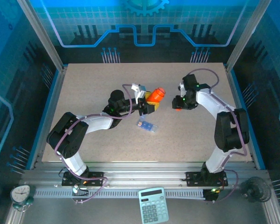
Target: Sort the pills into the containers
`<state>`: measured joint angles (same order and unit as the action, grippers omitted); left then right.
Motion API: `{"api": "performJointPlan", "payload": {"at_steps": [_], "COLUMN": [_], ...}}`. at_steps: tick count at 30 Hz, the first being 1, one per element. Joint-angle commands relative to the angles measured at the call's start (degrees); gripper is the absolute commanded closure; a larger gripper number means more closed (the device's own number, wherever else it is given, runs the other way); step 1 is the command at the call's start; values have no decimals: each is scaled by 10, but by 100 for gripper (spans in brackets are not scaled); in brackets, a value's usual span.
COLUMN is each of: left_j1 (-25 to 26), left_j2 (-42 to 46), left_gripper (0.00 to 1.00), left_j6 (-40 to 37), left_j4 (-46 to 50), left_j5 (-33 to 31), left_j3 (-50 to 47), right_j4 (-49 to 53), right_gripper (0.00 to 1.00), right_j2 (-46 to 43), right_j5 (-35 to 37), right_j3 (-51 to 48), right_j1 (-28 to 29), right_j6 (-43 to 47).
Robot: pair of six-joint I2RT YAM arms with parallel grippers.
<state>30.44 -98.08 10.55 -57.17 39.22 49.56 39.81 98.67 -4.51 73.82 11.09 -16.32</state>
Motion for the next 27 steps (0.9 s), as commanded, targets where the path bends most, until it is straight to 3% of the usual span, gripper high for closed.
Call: {"api": "performJointPlan", "payload": {"at_steps": [1, 14, 27], "left_j1": [-9, -26, -41], "left_j2": [6, -34, -78], "left_gripper": [84, 84, 84], "left_j6": [-31, -87, -126], "left_j4": [21, 81, 115], "left_j5": [26, 48, 71], "left_j3": [11, 59, 113], "right_j4": [13, -1, 56], "right_gripper": [57, 56, 57], "right_j2": [-32, -72, -70], "right_j5": [-98, -282, -373], "right_j3": [25, 82, 140], "right_j1": [-23, -76, -86], "right_j6": [-13, -21, 31]}}
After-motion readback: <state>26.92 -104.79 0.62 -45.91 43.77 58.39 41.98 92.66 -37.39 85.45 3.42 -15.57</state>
